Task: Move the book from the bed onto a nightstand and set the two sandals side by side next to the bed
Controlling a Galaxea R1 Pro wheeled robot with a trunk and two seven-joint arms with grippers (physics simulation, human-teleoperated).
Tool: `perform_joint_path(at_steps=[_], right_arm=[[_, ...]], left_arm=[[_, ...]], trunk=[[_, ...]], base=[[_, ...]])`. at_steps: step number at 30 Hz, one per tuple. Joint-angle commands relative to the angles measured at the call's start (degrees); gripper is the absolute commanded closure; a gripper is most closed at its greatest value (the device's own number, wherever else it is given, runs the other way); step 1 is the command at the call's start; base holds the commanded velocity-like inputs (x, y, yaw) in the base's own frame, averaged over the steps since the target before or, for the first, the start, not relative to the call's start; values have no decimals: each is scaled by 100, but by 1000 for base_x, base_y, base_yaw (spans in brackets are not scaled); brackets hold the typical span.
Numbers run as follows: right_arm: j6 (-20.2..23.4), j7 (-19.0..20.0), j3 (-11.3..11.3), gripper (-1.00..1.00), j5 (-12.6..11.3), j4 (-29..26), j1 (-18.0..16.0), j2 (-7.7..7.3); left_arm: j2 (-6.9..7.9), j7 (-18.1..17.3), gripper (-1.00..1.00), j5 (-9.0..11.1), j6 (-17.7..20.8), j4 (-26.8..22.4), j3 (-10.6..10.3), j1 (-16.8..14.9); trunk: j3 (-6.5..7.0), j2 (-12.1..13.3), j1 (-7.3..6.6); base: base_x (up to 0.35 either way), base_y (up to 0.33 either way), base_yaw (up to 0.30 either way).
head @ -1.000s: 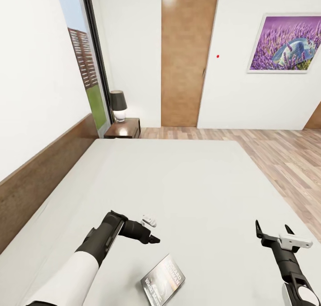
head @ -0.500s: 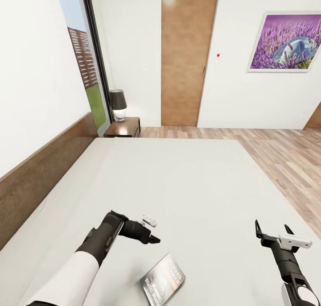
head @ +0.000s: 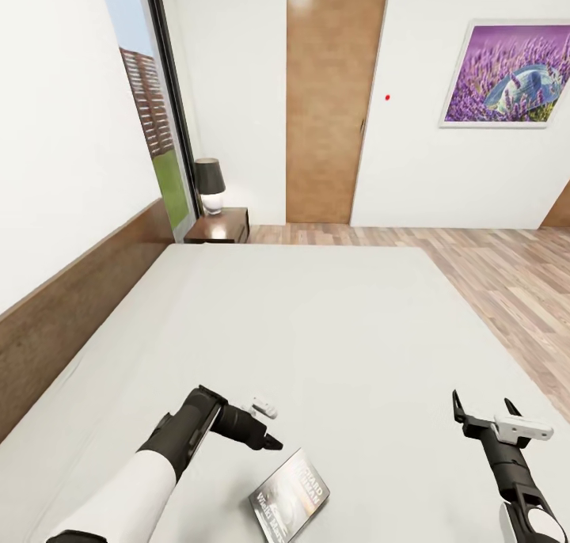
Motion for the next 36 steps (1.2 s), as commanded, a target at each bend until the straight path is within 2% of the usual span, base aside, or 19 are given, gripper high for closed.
perform_joint_path(at_steps=[1, 36], right_arm=[[-23, 19, -23, -100, 54, 1, -7, 4], [-140, 35, -17, -100, 62, -20, -7, 10]], left_arm=[[1, -37, -100, -46, 24, 24, 7, -4], [-2, -30, -100, -47, 16, 88, 7, -2]], trunk=[[-24, -45, 23], [-635, -1409, 769]], base=[[0, 0, 0], [0, 0, 0]])
